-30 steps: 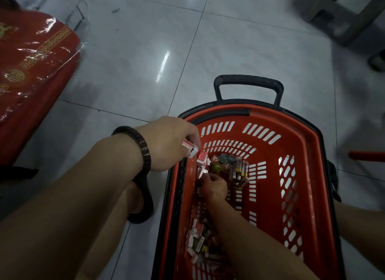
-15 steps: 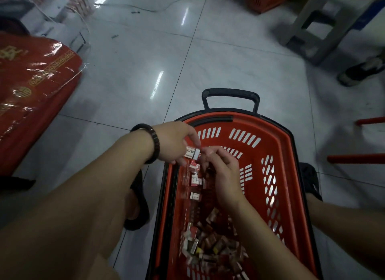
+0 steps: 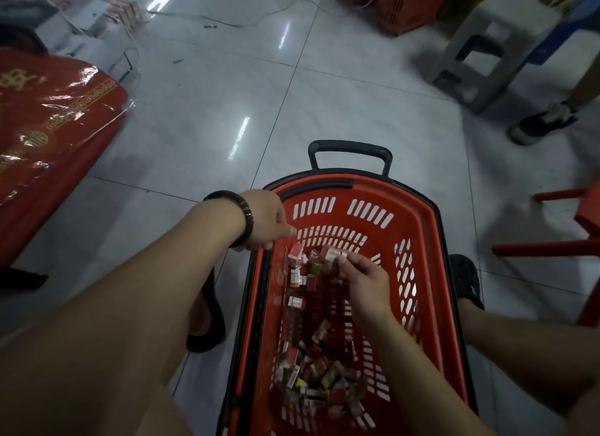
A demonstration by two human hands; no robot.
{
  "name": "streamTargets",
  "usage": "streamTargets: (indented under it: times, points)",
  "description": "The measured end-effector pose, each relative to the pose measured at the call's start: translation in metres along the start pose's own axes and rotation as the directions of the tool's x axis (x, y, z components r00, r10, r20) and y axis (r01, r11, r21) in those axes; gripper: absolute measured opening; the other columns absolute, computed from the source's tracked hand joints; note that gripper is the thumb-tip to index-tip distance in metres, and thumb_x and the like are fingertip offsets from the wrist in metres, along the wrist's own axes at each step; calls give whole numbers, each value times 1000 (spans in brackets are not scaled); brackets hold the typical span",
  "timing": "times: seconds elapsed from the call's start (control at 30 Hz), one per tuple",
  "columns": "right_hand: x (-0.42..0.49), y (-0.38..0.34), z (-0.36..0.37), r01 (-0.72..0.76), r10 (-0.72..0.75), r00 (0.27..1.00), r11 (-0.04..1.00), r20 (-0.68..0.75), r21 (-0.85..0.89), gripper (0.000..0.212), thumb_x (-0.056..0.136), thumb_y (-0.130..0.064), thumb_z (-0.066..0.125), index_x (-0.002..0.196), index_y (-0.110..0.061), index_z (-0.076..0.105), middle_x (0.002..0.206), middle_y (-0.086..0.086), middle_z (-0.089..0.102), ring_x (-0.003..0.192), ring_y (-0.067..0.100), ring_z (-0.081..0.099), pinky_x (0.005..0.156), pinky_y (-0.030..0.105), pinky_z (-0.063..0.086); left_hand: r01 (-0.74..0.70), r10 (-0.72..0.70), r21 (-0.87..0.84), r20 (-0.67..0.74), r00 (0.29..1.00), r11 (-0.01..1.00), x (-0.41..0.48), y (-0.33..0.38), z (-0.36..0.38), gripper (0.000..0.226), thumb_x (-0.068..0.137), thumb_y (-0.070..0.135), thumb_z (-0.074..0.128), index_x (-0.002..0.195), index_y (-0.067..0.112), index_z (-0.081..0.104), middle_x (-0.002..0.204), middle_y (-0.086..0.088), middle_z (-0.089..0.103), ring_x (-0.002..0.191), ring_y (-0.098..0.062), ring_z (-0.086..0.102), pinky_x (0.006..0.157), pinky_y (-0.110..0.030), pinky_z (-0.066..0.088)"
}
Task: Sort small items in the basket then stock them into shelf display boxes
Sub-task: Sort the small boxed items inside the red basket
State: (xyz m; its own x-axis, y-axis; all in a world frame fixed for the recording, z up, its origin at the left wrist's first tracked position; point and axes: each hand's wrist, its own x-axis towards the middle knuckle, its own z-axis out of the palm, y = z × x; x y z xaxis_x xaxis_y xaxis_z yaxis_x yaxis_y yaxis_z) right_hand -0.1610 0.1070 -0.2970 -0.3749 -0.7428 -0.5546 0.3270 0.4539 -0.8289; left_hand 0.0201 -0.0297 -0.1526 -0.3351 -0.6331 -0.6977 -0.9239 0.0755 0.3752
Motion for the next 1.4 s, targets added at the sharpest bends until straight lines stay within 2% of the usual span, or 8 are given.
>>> streamTargets:
  times: [0.2,0.33,0.73,0.9,1.0,1.1,1.27,1.4]
  points:
    - [50,90,14,-267,211,945,938,-250,-219,6,95,-12,78,98,-12,72,99,10,79,89,25,76,86,43,64,-82,96,-93,153,984,992,-3,-3,-4,37,105,6,50,132,32,53,141,4,48,121,-17,58,99,-38,60]
    - [74,113,30,-364,334,924,918,-184,-158,18,91,-3,79,107,-7,71,105,12,78,93,25,75,89,44,62,-136,141,-73,70,988,988,2,-11,-5,36,102,3,57,120,33,55,124,9,52,113,-13,56,82,-25,54]
    - [94,120,52,-416,412,885,909,-218,31,14,100,-5,65,100,-9,78,95,12,80,82,26,75,71,37,63,-132,129,-109,-32,991,985,14,-22,-3,41,84,9,85,115,34,72,88,12,78,81,0,73,84,-25,59]
    - [59,52,41,-281,258,958,933,126,224,18,102,-18,62,94,-7,74,73,2,69,67,18,64,60,31,53,-140,129,-110,-104,986,984,14,-11,5,43,87,10,83,121,32,70,91,12,78,89,0,71,96,-32,59]
    - [39,-2,38,-172,54,907,953,417,249,34,106,-30,58,125,-4,68,89,5,71,74,18,65,61,29,51,-124,109,-85,-164,980,989,15,-5,10,45,87,9,84,121,34,69,90,14,77,89,0,69,93,-31,59]
    - [28,-24,41,5,-60,863,994,502,110,22,99,-11,67,119,-3,71,87,13,71,71,19,66,61,27,54,-125,107,-74,-209,972,989,17,0,17,46,87,9,83,123,32,68,93,11,77,90,-3,70,91,-31,60]
    - [47,4,29,-42,16,980,991,201,129,25,96,-7,75,120,-4,68,94,18,73,78,24,70,74,38,60,-122,118,10,-322,939,993,18,7,23,44,92,22,80,131,28,61,130,2,66,116,-18,64,91,-29,56]
    - [70,69,8,-258,236,960,955,-148,-147,13,87,-10,85,94,-9,74,91,13,79,82,30,78,71,39,62,-50,80,181,-163,983,982,11,9,17,29,99,27,71,127,21,66,142,-2,59,128,-21,58,102,-34,53]
